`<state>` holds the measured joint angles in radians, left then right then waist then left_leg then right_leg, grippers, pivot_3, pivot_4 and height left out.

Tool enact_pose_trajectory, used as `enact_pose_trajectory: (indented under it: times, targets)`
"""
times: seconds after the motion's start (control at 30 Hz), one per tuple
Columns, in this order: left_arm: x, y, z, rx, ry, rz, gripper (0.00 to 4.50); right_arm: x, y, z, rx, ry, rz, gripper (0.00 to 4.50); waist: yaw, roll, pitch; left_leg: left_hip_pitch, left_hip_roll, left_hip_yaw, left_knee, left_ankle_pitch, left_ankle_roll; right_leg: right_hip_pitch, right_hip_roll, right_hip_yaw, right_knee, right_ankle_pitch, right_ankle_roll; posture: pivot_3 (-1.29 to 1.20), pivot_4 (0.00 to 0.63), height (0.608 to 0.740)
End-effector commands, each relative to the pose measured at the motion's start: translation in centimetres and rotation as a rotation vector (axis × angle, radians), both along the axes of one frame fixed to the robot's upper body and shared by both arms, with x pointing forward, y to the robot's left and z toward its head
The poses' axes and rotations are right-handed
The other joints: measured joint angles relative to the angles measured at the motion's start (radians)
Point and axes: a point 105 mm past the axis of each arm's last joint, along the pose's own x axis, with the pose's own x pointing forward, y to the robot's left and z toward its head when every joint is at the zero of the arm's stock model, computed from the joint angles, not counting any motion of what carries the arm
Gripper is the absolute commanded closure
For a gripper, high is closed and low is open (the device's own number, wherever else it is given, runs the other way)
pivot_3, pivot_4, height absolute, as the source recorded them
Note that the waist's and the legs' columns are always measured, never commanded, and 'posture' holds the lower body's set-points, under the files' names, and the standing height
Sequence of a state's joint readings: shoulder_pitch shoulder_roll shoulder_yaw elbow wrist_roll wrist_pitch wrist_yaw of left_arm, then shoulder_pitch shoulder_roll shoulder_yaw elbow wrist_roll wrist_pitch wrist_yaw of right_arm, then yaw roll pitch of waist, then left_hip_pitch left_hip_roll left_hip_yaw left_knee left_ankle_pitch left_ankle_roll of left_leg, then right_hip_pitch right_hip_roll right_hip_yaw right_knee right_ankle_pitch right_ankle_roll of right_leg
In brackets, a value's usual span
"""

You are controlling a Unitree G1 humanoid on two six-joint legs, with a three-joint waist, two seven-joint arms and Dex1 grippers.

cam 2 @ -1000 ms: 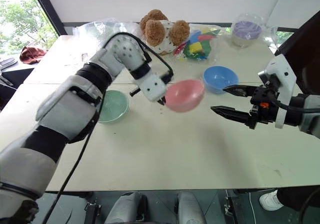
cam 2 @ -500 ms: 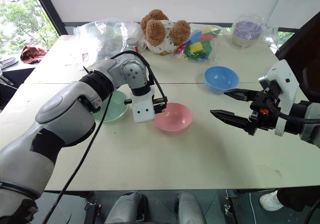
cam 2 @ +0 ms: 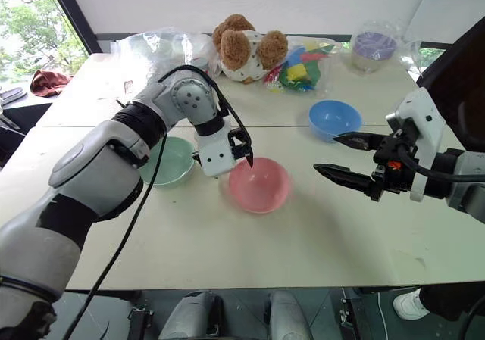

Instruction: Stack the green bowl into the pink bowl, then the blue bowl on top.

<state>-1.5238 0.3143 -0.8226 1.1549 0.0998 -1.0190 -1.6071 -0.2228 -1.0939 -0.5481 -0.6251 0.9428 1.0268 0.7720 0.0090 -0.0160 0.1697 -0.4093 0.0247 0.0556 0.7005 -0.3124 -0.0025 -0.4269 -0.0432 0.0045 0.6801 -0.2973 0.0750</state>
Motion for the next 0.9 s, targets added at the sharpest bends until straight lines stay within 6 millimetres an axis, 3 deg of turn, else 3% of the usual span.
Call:
enact_pose_trajectory:
  times: [0.03,0.17,0.3,0.47,0.67,0.77,0.9]
  targets:
    - [0.5,0.1,3.9,-0.126,-0.019,0.074,0.02,0.1,0.2,0.9,-0.021,-0.047,0.018,0.92,-0.003,0.000,0.000,0.000,0.000,0.000,0.000,0.000,0.000,0.000,0.000,0.000,0.000,0.000,0.000,0.00,0.150,0.740]
    - [1.1,2.3,7.5,-0.283,0.056,0.270,0.02,0.4,0.2,0.9,-0.030,-0.049,0.036,0.92,-0.009,0.000,0.000,0.000,0.001,0.000,0.000,0.000,0.000,0.000,0.001,0.000,0.000,0.000,0.000,0.00,0.150,0.740]
    - [1.4,5.1,9.7,-0.417,0.132,0.421,0.02,0.8,0.3,0.9,-0.033,-0.050,0.057,0.92,-0.020,0.000,0.000,0.000,0.001,-0.001,0.000,0.000,0.000,0.000,0.001,0.000,0.000,0.000,0.000,0.00,0.150,0.740]
    - [1.1,7.5,13.1,-0.717,0.419,0.624,0.02,1.6,0.5,0.9,-0.038,-0.060,0.082,0.92,-0.023,0.000,0.000,0.000,0.001,-0.001,0.001,0.000,0.000,0.000,0.001,0.000,0.001,0.000,0.000,0.00,0.150,0.740]
    - [0.5,12.5,12.3,-0.870,0.597,0.790,0.02,2.6,1.3,0.4,-0.031,-0.058,0.119,0.92,-0.030,0.001,0.000,0.001,0.002,-0.001,0.000,0.000,0.000,0.000,0.001,0.000,0.001,-0.001,0.001,0.00,0.150,0.740]
    - [0.2,15.4,10.7,-0.953,0.624,0.903,0.02,3.3,1.3,0.1,-0.037,-0.058,0.119,0.92,-0.029,0.000,0.000,0.001,0.002,-0.001,0.000,0.001,-0.002,0.000,0.000,-0.001,0.002,0.000,0.000,0.00,0.150,0.740]
    - [-1.1,17.2,8.7,-1.006,0.627,1.005,0.02,3.7,1.3,0.2,-0.033,-0.061,0.121,0.92,-0.023,0.000,0.000,0.000,0.002,-0.001,0.001,0.001,-0.002,0.000,-0.002,-0.001,0.002,0.000,0.001,0.00,0.150,0.740]
